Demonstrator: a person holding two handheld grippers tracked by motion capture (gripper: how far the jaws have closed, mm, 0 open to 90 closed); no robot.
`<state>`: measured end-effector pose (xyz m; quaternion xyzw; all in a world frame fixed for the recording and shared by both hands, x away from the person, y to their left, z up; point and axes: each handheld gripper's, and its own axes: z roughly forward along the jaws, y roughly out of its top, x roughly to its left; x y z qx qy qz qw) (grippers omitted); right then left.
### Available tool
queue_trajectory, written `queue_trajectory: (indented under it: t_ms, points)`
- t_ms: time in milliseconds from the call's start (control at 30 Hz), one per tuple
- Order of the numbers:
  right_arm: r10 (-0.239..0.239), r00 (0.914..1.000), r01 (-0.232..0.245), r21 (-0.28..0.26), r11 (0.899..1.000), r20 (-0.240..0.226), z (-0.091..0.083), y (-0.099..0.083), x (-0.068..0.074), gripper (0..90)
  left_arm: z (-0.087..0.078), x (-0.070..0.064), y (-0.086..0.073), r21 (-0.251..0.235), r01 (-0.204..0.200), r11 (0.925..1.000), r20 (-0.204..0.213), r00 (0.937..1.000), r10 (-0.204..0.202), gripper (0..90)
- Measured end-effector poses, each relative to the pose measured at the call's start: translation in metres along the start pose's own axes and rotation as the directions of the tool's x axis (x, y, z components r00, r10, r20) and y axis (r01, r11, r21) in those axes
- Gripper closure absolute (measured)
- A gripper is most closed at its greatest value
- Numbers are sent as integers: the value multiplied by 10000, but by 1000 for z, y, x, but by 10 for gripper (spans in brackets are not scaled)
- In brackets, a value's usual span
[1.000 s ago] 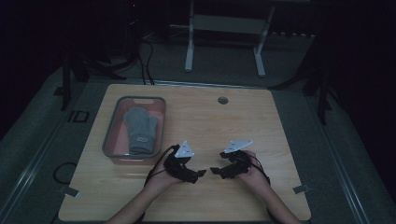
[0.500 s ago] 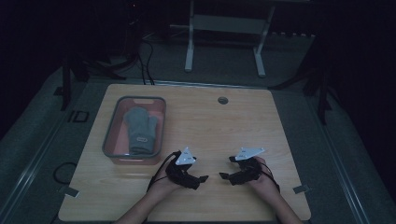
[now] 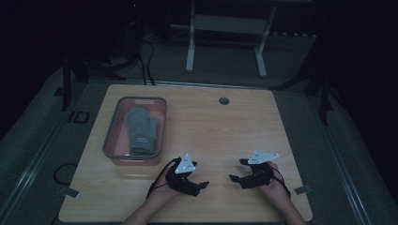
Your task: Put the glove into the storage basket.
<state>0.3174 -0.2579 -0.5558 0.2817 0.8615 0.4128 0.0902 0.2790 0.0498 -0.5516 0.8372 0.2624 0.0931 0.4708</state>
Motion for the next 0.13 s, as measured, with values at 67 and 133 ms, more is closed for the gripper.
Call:
queue_trajectory:
  t_ms: [67,133]
  points:
    - [108,9999,-108,-59,9999,6,-1,-1,-1,159,0,1,-1,-62,65,10000,-8,10000,-65,155]
    - [83,10000,-83,-37,10000,36,0,-1,-2,159,0,2,-1,-39,93,9999,-40,9999,-93,155]
